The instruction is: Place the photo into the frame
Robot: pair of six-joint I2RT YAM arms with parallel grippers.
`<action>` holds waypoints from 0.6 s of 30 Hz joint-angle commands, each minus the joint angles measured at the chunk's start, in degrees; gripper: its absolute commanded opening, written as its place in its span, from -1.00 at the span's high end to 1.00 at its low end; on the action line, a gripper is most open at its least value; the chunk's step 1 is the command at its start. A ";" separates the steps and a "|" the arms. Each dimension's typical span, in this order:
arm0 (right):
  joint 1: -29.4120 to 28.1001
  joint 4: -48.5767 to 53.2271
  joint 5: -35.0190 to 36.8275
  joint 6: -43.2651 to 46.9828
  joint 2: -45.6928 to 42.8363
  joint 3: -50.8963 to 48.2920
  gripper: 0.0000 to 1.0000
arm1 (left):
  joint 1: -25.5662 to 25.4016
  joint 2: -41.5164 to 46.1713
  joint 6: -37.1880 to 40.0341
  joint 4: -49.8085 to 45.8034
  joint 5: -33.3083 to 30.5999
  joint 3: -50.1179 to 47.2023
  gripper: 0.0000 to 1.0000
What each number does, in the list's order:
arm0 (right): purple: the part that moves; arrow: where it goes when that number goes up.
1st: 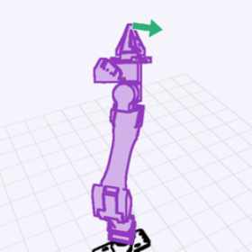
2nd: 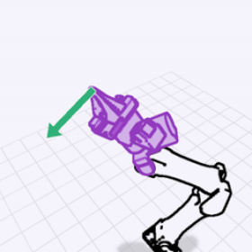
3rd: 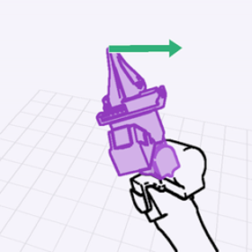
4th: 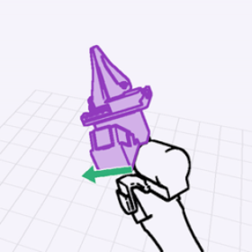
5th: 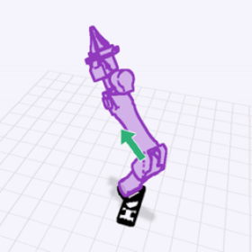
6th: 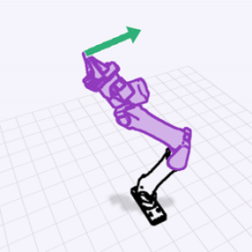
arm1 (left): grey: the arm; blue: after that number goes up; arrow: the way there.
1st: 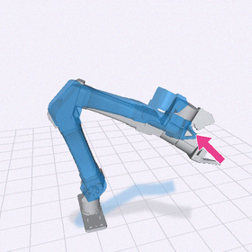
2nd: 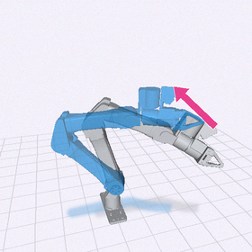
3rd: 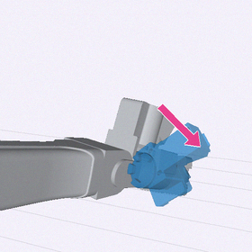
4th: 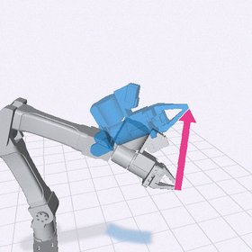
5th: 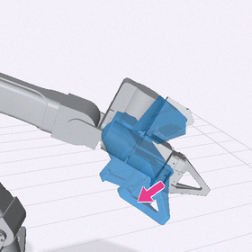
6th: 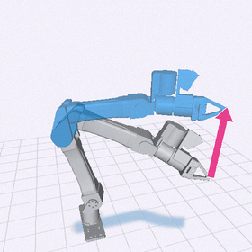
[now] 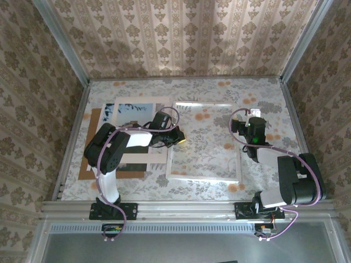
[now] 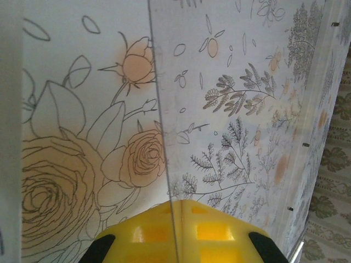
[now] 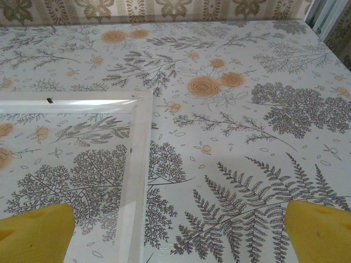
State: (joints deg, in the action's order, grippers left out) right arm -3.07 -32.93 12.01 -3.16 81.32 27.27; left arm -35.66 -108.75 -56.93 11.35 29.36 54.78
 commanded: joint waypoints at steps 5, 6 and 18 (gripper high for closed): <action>-0.27 -0.65 0.65 -0.36 -1.02 0.51 -1.00 | -0.02 2.76 -3.71 6.94 -0.53 -2.69 1.00; -0.27 -0.69 0.65 -0.36 -1.05 0.50 -1.00 | -0.07 2.58 -3.76 8.19 -0.01 -2.68 1.00; 2.10 6.34 0.40 -6.50 -10.65 1.06 -0.99 | -1.20 3.13 -8.02 15.27 -0.18 -1.52 1.00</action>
State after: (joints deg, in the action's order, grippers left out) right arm -1.78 -29.23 12.01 -6.13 73.65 27.27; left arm -36.34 -106.69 -61.71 22.44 29.32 52.51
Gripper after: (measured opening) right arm 0.998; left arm 0.068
